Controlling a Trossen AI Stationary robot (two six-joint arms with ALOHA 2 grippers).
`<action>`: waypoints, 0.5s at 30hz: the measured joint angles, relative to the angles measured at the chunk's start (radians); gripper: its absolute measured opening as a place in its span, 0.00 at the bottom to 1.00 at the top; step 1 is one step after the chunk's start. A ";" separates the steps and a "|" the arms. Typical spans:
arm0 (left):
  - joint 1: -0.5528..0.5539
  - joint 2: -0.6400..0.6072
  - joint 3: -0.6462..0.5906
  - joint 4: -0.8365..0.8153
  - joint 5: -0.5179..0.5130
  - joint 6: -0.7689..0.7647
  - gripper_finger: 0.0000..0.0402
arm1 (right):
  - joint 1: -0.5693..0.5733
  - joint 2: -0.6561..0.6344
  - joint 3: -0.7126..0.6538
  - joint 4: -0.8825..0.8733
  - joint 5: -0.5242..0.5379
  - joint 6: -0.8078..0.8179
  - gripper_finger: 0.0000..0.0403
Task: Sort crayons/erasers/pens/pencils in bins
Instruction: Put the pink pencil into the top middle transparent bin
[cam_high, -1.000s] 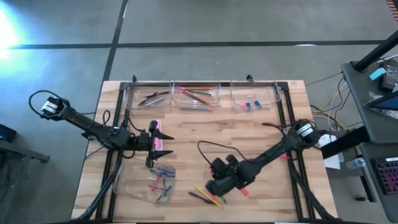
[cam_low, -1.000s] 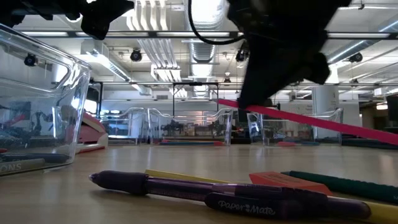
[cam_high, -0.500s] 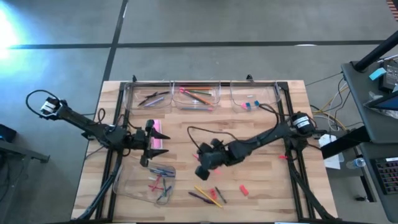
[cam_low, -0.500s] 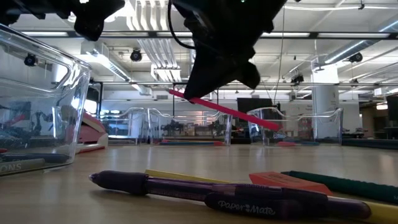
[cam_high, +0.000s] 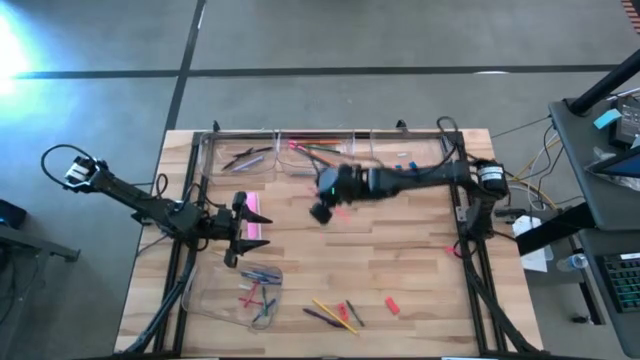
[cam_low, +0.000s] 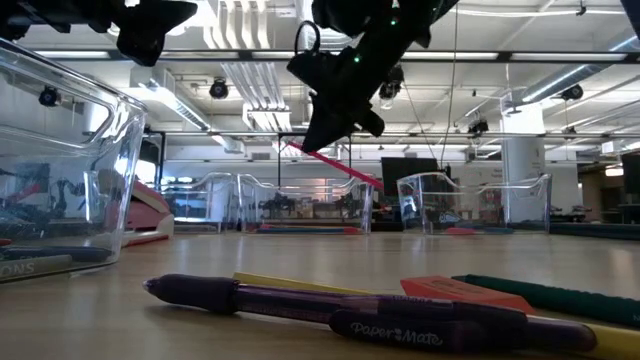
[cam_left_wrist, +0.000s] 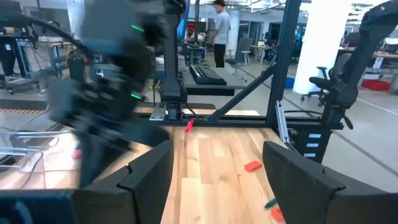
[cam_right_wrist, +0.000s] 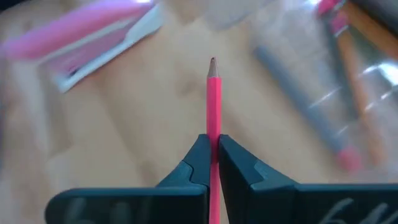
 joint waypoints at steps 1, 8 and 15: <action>0.000 0.000 0.000 -0.001 0.000 0.000 0.58 | -0.030 -0.003 0.011 0.000 -0.004 -0.031 0.02; 0.002 0.000 0.000 0.001 0.000 0.035 0.58 | -0.224 0.004 0.156 0.001 -0.075 -0.257 0.02; 0.008 0.002 0.002 0.013 -0.024 0.059 0.58 | -0.360 0.082 0.314 -0.018 -0.170 -0.403 0.02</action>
